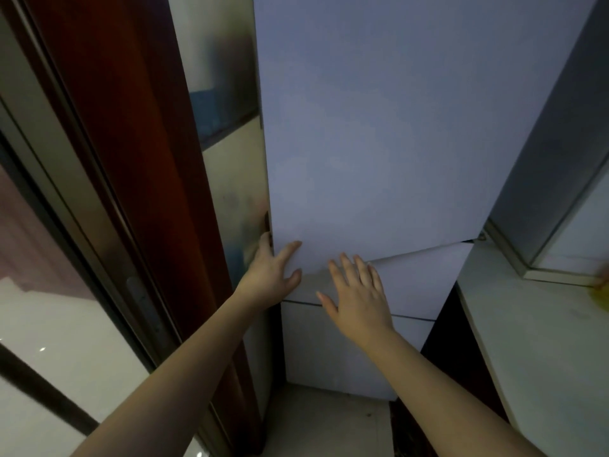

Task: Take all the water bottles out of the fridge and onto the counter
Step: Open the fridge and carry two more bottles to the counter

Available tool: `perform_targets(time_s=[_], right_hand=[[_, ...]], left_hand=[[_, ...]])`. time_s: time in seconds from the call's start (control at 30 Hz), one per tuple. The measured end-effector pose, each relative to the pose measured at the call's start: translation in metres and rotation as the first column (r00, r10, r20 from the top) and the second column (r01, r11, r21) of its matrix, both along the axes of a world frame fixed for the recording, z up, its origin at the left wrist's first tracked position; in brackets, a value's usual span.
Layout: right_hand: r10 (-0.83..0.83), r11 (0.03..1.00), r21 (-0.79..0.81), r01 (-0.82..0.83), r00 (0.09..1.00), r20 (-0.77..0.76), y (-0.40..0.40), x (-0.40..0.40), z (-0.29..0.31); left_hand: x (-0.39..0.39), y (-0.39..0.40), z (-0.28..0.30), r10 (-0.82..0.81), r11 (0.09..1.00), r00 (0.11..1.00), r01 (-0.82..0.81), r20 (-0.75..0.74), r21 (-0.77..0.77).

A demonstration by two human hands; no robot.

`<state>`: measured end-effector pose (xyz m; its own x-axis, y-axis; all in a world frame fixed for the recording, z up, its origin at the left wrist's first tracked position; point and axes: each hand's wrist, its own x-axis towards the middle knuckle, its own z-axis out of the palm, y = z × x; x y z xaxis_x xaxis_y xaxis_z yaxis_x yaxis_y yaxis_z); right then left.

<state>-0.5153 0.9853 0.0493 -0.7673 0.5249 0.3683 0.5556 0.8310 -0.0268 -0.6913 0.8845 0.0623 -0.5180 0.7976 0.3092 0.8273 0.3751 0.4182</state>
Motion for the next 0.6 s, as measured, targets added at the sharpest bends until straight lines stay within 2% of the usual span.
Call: perform_targets(time_s=[0.2, 0.33, 0.5, 0.6], right_hand=[[0.002, 0.999, 0.038, 0.000, 0.998, -0.066, -0.029, 0.004, 0.008], [0.029, 0.996, 0.087, -0.014, 0.985, -0.171, -0.059, 0.011, 0.019], [0.194, 0.972, 0.192, -0.136, 0.925, -0.326, -0.101, 0.028, 0.034], [0.243, 0.960, 0.213, -0.182, 0.920, -0.308, -0.123, 0.034, 0.042]], left_hand=[[0.023, -0.021, -0.007, -0.062, 0.998, 0.991, 0.061, -0.115, -0.018], [0.040, -0.048, -0.004, -0.197, 0.980, 0.969, 0.199, -0.151, -0.003], [0.055, -0.083, 0.000, -0.384, 0.918, 0.866, 0.397, -0.319, -0.028], [0.059, -0.097, -0.018, -0.466, 0.881, 0.835, 0.467, -0.293, -0.072]])
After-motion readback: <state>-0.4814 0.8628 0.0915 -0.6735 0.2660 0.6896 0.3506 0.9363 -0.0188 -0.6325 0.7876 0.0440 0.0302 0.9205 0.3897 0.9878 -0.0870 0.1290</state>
